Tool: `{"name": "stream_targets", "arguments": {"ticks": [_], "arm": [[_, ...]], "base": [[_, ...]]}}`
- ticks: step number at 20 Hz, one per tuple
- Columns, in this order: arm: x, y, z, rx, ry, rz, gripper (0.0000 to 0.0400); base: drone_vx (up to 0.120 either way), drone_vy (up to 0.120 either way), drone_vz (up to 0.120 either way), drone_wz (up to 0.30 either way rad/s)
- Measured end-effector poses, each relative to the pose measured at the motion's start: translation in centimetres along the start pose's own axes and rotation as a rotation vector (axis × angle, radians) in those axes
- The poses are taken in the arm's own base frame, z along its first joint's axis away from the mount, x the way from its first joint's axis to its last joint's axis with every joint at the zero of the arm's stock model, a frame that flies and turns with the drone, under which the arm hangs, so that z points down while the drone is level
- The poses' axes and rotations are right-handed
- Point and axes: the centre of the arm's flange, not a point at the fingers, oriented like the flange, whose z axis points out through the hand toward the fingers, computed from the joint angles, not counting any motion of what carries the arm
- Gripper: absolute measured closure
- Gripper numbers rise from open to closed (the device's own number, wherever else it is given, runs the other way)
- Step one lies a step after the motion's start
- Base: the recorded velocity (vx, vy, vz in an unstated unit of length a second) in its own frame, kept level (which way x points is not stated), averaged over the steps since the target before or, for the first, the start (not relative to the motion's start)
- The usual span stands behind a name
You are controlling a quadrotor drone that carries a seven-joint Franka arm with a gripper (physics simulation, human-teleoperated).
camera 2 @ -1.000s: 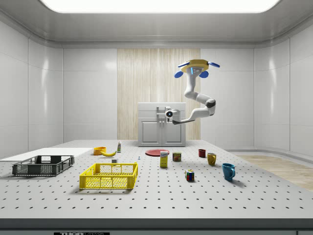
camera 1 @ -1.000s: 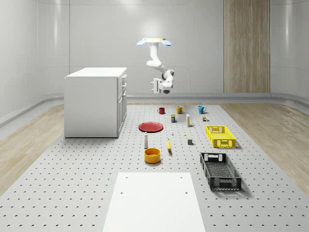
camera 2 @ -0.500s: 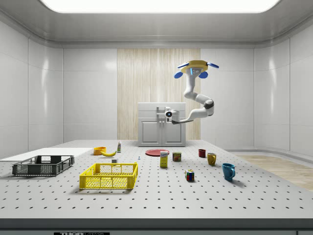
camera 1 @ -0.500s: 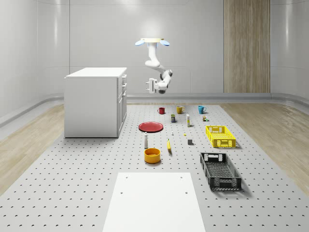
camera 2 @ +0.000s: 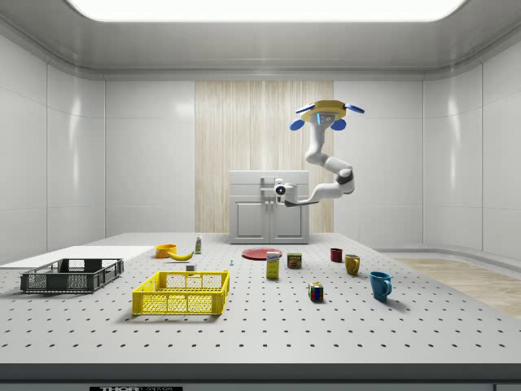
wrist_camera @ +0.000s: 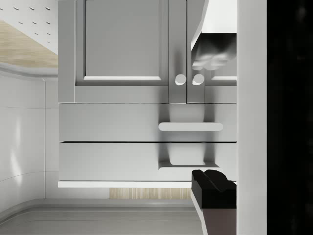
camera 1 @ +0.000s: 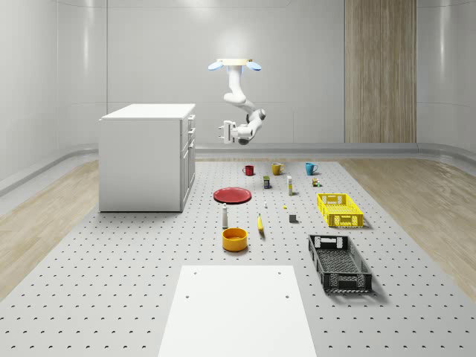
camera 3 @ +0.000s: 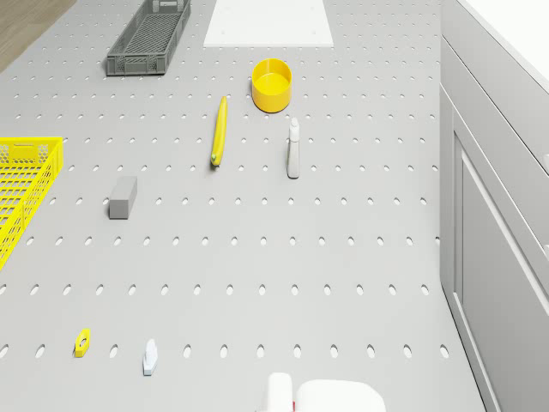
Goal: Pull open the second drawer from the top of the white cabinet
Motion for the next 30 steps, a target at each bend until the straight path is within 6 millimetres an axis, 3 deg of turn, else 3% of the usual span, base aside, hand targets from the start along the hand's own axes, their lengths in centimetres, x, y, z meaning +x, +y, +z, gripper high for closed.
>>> {"name": "stream_targets", "arguments": {"ticks": [19, 30], "arm": [[-0.1, 0.0, 10.7, 0.0, -0.001, 0.0, 0.01], [0.9, 0.9, 13.1, 0.0, -0.001, 0.0, 0.01]], "base": [[0.0, 0.0, 0.0, 0.0], [0.0, 0.0, 0.0, 0.0]]}}
